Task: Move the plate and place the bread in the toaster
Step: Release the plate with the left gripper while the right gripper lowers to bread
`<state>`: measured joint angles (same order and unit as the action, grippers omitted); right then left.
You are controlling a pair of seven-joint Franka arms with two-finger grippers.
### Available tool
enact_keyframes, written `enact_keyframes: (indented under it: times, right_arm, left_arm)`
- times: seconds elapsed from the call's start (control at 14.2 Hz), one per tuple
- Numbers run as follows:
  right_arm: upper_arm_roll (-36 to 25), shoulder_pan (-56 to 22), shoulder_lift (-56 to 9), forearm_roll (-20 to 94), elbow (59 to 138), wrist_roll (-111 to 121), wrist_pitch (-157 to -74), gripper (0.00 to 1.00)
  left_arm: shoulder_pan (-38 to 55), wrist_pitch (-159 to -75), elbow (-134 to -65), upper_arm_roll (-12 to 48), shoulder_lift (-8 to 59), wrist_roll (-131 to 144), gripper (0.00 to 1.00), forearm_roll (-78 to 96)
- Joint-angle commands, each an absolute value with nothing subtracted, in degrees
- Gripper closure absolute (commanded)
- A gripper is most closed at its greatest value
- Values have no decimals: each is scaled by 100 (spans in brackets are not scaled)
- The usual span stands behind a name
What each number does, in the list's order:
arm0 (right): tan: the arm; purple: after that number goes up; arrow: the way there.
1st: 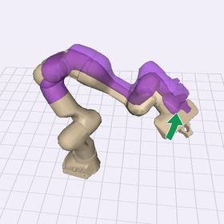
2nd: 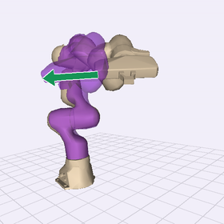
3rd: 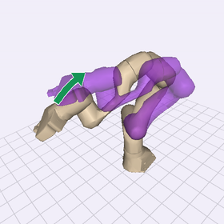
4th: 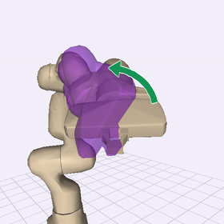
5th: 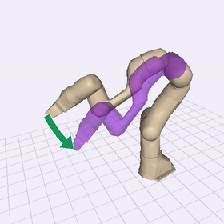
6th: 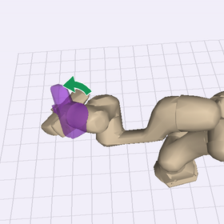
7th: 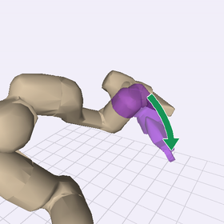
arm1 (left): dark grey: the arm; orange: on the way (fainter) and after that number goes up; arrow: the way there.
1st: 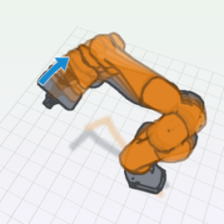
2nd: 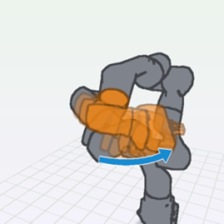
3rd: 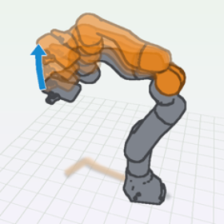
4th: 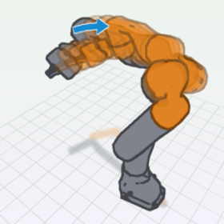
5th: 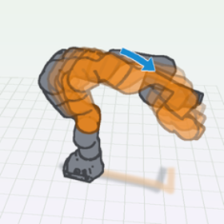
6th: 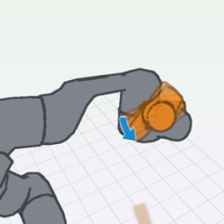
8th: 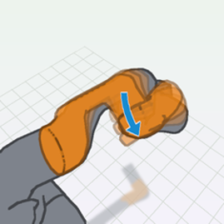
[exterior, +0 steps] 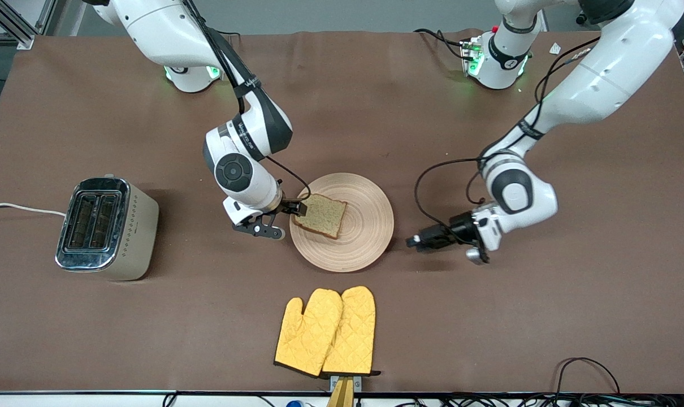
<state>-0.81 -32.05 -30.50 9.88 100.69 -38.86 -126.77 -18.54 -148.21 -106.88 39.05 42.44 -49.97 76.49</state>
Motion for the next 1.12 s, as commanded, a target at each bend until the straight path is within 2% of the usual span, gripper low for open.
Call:
enact_keyframes:
  times: [0.0, 0.14, 0.28, 0.42, 0.84, 1.05]
  right_arm:
    - [-105, -3270, -2979, 879, 10502, -4358, -13155, 5]
    - [-97, -3270, -2979, 888, 10582, -4595, -13298, 14]
    - [-97, -3348, -2979, 888, 10582, -4789, -13306, 24]
    - [-97, -3410, -2979, 888, 10582, -4904, -13350, 29]
    - [-97, -3586, -2988, 888, 10582, -4913, -13543, 39]
    - [-97, -3630, -2988, 888, 10582, -4913, -13553, 46]
  left_arm:
    - [-2205, -14748, -10758, 3920, 3641, -4161, 0, 6921]
    - [-2451, -14556, -10575, 3920, 3341, -2889, 0, 5876]
    - [-2584, -14004, -10136, 3920, 3121, -1449, 0, 4831]
    - [-2689, -13433, -9722, 3920, 2841, -173, 0, 3583]
    - [-2760, -10280, -8053, 3929, 2189, 1749, 0, 506]
    - [-2812, -9494, -7901, 3938, 1646, 1635, 0, -544]
